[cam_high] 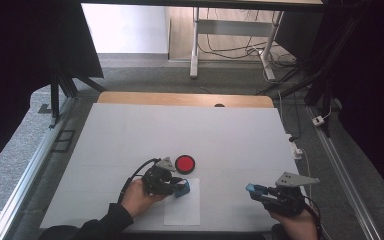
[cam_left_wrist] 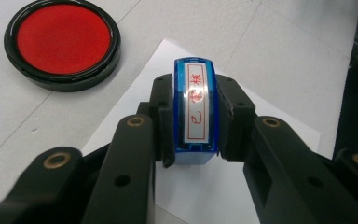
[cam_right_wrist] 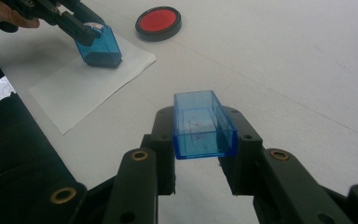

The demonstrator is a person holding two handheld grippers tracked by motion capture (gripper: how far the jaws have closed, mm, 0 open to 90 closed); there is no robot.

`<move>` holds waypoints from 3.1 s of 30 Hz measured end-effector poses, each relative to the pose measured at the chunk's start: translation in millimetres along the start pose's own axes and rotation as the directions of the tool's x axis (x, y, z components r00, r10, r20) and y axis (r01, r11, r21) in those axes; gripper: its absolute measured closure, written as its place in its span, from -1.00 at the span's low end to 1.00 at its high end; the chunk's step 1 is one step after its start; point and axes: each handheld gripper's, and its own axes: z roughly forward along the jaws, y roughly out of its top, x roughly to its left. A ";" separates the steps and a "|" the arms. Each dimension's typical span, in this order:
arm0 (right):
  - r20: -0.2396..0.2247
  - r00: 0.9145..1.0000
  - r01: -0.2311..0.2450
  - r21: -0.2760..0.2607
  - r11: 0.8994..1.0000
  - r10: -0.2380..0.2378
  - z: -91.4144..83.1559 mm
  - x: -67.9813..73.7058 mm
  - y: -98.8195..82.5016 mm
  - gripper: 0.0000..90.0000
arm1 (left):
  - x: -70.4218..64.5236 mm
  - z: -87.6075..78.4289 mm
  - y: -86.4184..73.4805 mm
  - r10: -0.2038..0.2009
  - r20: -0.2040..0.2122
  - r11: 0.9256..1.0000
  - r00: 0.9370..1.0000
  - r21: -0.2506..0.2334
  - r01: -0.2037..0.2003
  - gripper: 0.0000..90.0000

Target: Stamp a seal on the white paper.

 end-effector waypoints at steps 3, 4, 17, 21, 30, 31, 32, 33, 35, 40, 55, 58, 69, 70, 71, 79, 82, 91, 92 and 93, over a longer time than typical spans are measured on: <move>0.000 1.000 0.000 0.000 1.000 0.000 0.0 0.0 0.0 0.52 | -5.7 0.5 1.2 0.029 -0.031 1.000 0.999 0.011 -0.029 0.58; 0.000 1.000 0.000 0.000 1.000 0.000 0.0 0.0 0.0 0.52 | -7.4 0.5 1.6 0.039 -0.040 0.999 0.998 0.016 -0.038 0.58; -0.001 1.000 0.000 -0.001 1.000 0.000 -0.2 -0.1 -0.1 0.52 | -15.4 1.0 1.7 0.077 -0.081 0.997 0.994 0.026 -0.076 0.57; -0.002 1.000 0.002 -0.002 1.000 -0.002 -0.3 -0.1 -0.1 0.52 | -14.3 0.8 2.2 0.081 -0.075 0.996 0.994 0.027 -0.080 0.57; -0.006 1.000 0.003 -0.004 1.000 -0.003 -0.5 -0.2 -0.1 0.52 | -9.9 0.2 4.5 0.083 -0.052 0.996 0.995 0.033 -0.082 0.56; -0.006 1.000 0.004 -0.004 1.000 -0.004 -0.5 -0.2 -0.1 0.52 | -9.5 0.0 5.0 0.089 -0.050 0.995 0.995 0.037 -0.088 0.56; -0.006 1.000 0.004 -0.003 1.000 -0.004 -0.6 0.0 -0.1 0.52 | -9.0 -0.1 5.3 0.090 -0.048 0.995 0.995 0.039 -0.088 0.56; -0.009 1.000 0.003 -0.004 1.000 -0.003 -0.5 0.1 -0.1 0.52 | -8.3 -0.1 5.2 0.086 -0.043 0.996 0.995 0.036 -0.084 0.56; -0.009 1.000 0.005 -0.007 1.000 -0.005 -0.2 0.2 -0.1 0.52 | -6.4 -0.4 5.3 0.076 -0.032 0.997 0.997 0.034 -0.075 0.56; -0.010 1.000 0.008 -0.007 1.000 -0.008 -0.1 0.1 -0.2 0.52 | -2.5 -1.6 5.7 0.054 -0.006 0.998 0.999 0.016 -0.054 0.56; -0.007 1.000 0.012 -0.006 1.000 -0.012 -0.3 0.5 0.0 0.52 | -4.7 -20.6 11.8 0.072 0.035 0.996 0.997 -0.063 -0.070 0.56; -0.007 1.000 0.012 -0.007 1.000 -0.012 -0.3 0.6 0.0 0.52 | -4.6 -27.0 13.1 0.084 0.040 0.994 0.996 -0.078 -0.081 0.56; -0.007 1.000 0.012 -0.006 1.000 -0.012 -0.3 0.4 0.0 0.52 | -2.7 -50.7 16.1 0.099 0.044 0.984 0.994 -0.153 -0.092 0.56; -0.007 1.000 0.011 -0.007 1.000 -0.011 -0.3 0.4 0.0 0.52 | -2.7 -52.7 16.5 0.103 0.046 0.983 0.994 -0.160 -0.094 0.56; -0.008 1.000 0.011 -0.007 1.000 -0.011 -0.4 0.4 0.0 0.52 | -2.9 -54.7 16.8 0.101 0.047 0.981 0.994 -0.170 -0.092 0.56; -0.007 1.000 0.011 -0.006 1.000 -0.011 -0.2 0.4 0.0 0.52 | -1.4 -70.4 18.0 0.105 0.060 0.970 0.993 -0.228 -0.089 0.56; -0.008 1.000 0.011 -0.006 1.000 -0.011 -0.1 0.3 0.0 0.52 | -0.1 -74.9 17.7 0.106 0.075 0.965 0.992 -0.250 -0.084 0.56; -0.009 1.000 0.007 -0.004 1.000 -0.007 0.2 0.1 0.1 0.52 | -0.5 -82.4 18.4 0.143 0.100 0.952 0.985 -0.287 -0.109 0.56; -0.010 1.000 0.007 -0.003 1.000 -0.007 0.1 0.0 0.0 0.52 | -0.5 -82.8 18.5 0.143 0.101 0.951 0.985 -0.288 -0.109 0.56; -0.010 1.000 0.007 -0.003 1.000 -0.007 0.1 -0.1 0.0 0.52 | -0.5 -83.2 18.5 0.143 0.102 0.952 0.984 -0.287 -0.109 0.56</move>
